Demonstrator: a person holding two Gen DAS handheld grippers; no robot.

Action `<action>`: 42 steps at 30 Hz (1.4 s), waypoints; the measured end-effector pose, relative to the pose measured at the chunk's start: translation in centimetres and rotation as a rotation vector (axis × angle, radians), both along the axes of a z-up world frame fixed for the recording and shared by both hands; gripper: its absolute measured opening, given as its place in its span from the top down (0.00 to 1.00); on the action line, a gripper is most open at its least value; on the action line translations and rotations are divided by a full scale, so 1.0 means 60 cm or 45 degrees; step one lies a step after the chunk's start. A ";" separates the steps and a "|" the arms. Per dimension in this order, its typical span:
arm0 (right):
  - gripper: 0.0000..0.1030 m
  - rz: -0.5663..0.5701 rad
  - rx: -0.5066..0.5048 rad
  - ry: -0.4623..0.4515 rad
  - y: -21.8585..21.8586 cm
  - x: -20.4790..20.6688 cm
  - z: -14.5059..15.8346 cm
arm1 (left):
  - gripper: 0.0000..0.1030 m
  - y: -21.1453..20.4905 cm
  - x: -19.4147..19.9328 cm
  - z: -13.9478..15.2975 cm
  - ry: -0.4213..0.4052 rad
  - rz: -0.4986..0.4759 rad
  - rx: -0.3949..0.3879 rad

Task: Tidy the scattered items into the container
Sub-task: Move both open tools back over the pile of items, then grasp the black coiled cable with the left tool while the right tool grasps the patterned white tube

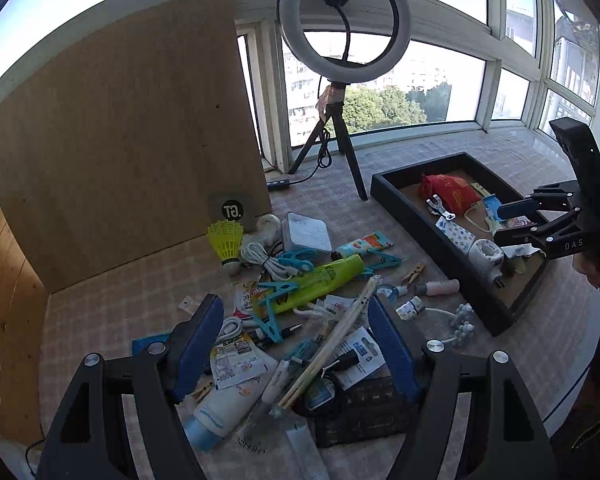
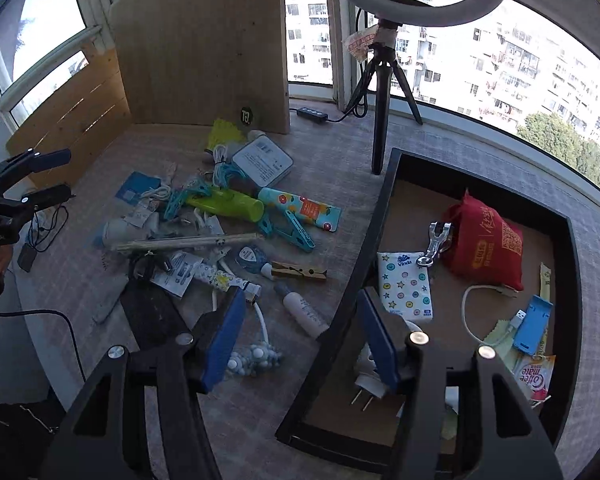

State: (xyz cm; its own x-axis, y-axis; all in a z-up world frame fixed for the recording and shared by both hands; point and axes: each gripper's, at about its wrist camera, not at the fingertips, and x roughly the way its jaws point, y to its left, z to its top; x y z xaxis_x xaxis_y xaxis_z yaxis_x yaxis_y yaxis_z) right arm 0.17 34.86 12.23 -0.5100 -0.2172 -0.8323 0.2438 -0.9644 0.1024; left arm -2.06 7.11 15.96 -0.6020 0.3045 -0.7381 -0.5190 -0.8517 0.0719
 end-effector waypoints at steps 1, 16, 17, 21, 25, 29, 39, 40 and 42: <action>0.44 0.019 0.008 -0.013 -0.012 -0.003 -0.007 | 0.30 -0.016 0.007 -0.011 -0.014 0.018 -0.014; 0.50 0.212 0.124 -0.127 -0.113 -0.032 -0.085 | 0.40 -0.005 0.049 -0.144 -0.243 -0.065 -0.031; 0.50 0.231 0.141 -0.132 -0.118 -0.037 -0.090 | 0.39 0.002 0.046 -0.150 -0.251 -0.080 -0.037; 0.50 0.324 0.226 -0.144 -0.144 -0.055 -0.112 | 0.39 0.032 0.032 -0.174 -0.283 -0.143 -0.061; 0.50 0.427 0.277 -0.177 -0.170 -0.074 -0.134 | 0.39 0.049 0.019 -0.196 -0.318 -0.182 -0.083; 0.50 0.517 0.375 -0.178 -0.193 -0.088 -0.152 | 0.40 0.056 0.009 -0.208 -0.342 -0.199 -0.094; 0.65 0.614 0.353 -0.277 -0.207 -0.114 -0.180 | 0.52 0.065 -0.007 -0.220 -0.364 -0.210 -0.089; 0.65 0.606 0.341 -0.279 -0.204 -0.115 -0.179 | 0.54 0.065 -0.006 -0.220 -0.365 -0.210 -0.087; 0.65 0.586 0.312 -0.290 -0.198 -0.116 -0.177 | 0.61 0.065 -0.004 -0.221 -0.369 -0.211 -0.084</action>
